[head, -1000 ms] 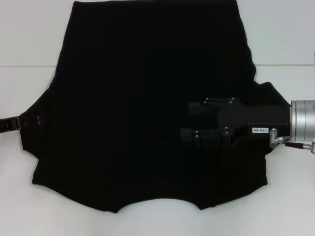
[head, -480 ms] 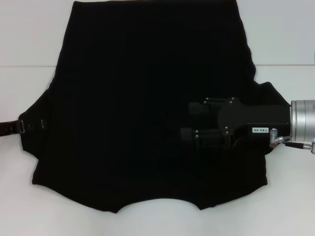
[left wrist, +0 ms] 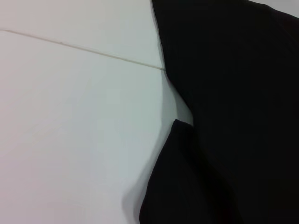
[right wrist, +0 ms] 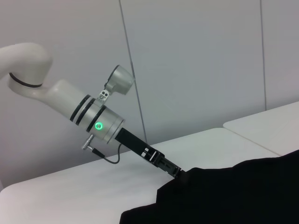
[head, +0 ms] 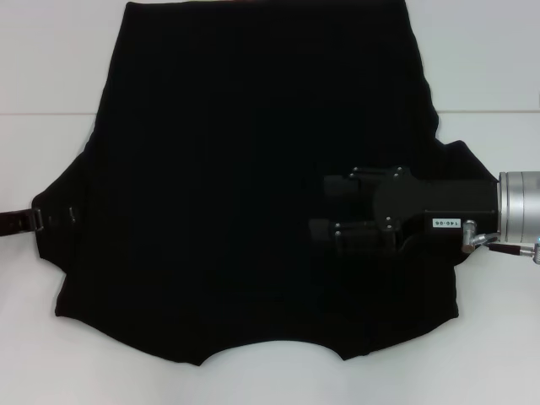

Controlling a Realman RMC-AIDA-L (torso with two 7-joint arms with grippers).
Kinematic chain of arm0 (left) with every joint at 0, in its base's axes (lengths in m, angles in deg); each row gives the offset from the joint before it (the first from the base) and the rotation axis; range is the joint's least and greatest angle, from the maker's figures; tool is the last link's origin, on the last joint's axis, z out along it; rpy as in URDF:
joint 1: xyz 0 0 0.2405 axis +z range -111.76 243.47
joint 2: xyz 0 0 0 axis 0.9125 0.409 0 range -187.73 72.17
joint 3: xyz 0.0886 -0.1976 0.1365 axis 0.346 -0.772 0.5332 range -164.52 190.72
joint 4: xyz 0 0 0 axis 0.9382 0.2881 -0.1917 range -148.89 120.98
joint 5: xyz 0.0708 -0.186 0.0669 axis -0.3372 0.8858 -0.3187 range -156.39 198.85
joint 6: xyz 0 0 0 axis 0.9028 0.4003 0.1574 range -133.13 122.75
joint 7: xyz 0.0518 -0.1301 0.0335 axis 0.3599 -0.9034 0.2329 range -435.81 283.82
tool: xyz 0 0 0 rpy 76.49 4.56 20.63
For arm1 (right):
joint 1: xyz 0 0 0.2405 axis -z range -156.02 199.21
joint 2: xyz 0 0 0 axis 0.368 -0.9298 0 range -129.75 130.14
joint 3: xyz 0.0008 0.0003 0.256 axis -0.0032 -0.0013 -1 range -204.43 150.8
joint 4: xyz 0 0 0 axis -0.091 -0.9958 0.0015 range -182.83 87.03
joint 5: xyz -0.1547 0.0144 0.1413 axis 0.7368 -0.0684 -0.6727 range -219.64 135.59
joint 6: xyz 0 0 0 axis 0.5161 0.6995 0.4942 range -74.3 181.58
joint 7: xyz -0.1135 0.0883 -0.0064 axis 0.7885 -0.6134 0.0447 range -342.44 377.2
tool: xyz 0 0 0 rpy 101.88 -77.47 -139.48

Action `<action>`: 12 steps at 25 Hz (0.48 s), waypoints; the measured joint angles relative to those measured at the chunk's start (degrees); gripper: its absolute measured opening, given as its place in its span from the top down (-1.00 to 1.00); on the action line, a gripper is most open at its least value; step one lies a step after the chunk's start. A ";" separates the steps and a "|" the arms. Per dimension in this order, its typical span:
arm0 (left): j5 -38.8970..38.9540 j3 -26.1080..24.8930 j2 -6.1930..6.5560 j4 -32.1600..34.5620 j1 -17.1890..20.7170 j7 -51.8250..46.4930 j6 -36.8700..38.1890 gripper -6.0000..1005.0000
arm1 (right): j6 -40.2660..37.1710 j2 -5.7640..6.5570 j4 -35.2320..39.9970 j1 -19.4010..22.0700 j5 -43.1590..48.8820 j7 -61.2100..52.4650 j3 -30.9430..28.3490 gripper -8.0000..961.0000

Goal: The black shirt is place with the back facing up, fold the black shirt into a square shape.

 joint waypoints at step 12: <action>0.00 2.58 -0.12 0.15 -0.25 0.27 0.54 -0.83 | 0.00 0.07 0.11 0.00 -0.16 0.00 0.00 -0.71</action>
